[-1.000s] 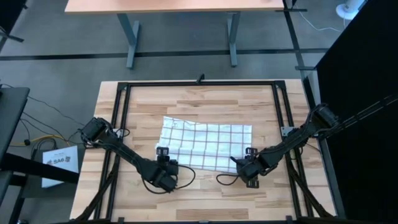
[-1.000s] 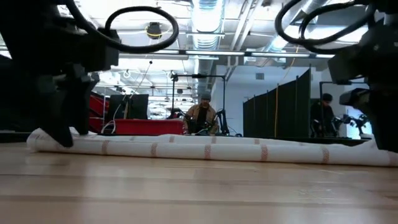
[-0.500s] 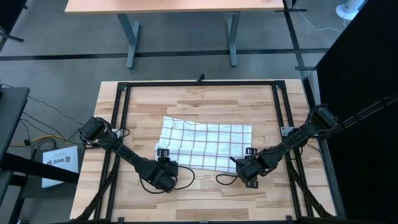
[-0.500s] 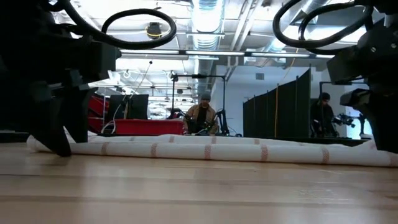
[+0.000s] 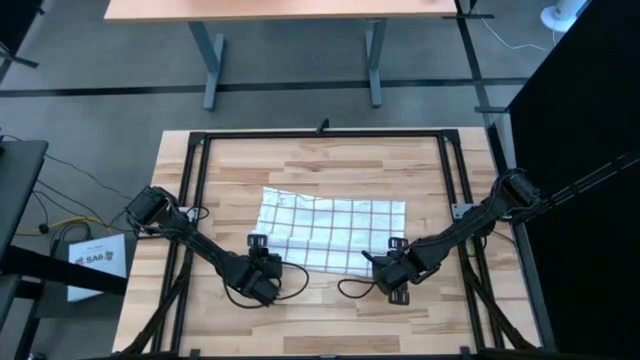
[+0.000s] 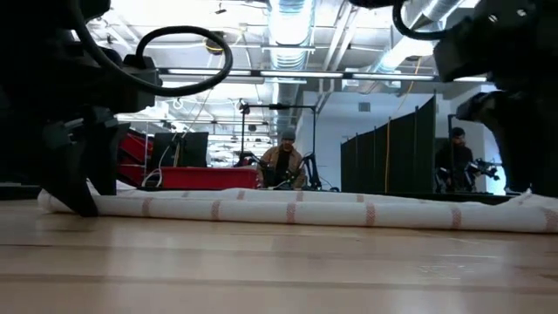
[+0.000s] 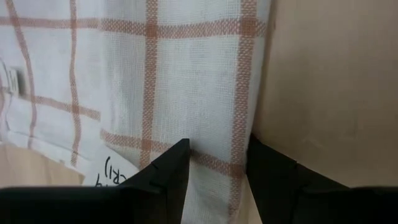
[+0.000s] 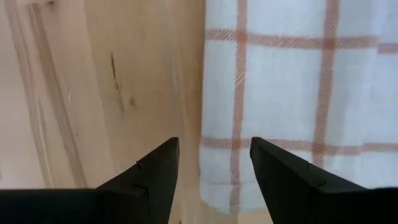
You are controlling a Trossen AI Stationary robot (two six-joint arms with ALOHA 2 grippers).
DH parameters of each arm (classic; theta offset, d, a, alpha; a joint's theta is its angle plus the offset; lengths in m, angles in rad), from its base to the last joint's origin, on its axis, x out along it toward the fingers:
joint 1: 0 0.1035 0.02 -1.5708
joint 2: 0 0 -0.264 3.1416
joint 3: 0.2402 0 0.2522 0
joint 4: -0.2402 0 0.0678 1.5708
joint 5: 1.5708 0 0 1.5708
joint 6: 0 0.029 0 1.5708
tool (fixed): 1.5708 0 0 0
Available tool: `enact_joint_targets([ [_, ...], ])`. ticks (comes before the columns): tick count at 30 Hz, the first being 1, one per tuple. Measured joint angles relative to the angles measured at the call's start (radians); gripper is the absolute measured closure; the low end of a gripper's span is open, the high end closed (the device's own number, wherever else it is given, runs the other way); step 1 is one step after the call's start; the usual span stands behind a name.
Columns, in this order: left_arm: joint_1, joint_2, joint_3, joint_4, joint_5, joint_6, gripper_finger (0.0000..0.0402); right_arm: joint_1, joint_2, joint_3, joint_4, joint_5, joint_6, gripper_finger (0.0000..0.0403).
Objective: Roll towel
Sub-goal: Fold the white striped towel
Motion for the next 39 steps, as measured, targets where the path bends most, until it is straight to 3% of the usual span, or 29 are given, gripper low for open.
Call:
enact_joint_targets([
  [6, -0.001, -0.003, -0.038, 0.048, -0.005, -0.002, 0.0266, 0.000, 0.084, 0.002, 0.027, -0.008, -0.004, 0.0216],
  [16, 0.000, -0.002, -0.038, 0.058, -0.005, -0.002, 0.0271, -0.009, 0.105, 0.003, 0.037, -0.010, 0.033, 0.0221],
  [19, 0.000, 0.000, -0.038, 0.061, -0.004, -0.021, 0.0303, -0.009, 0.106, 0.003, 0.037, -0.010, 0.060, 0.0248],
  [28, -0.027, 0.001, -0.039, 0.077, 0.010, -0.123, 0.0393, 0.051, 0.107, 0.002, 0.049, 0.016, 0.109, 0.0390],
  [32, -0.074, 0.001, -0.033, 0.077, 0.016, -0.213, 0.0400, 0.122, 0.108, 0.002, 0.053, 0.039, 0.117, 0.0399],
  [39, -0.150, 0.006, 0.076, 0.123, 0.123, -0.267, 0.0401, 0.222, 0.108, 0.002, 0.055, 0.026, 0.113, 0.0401],
])
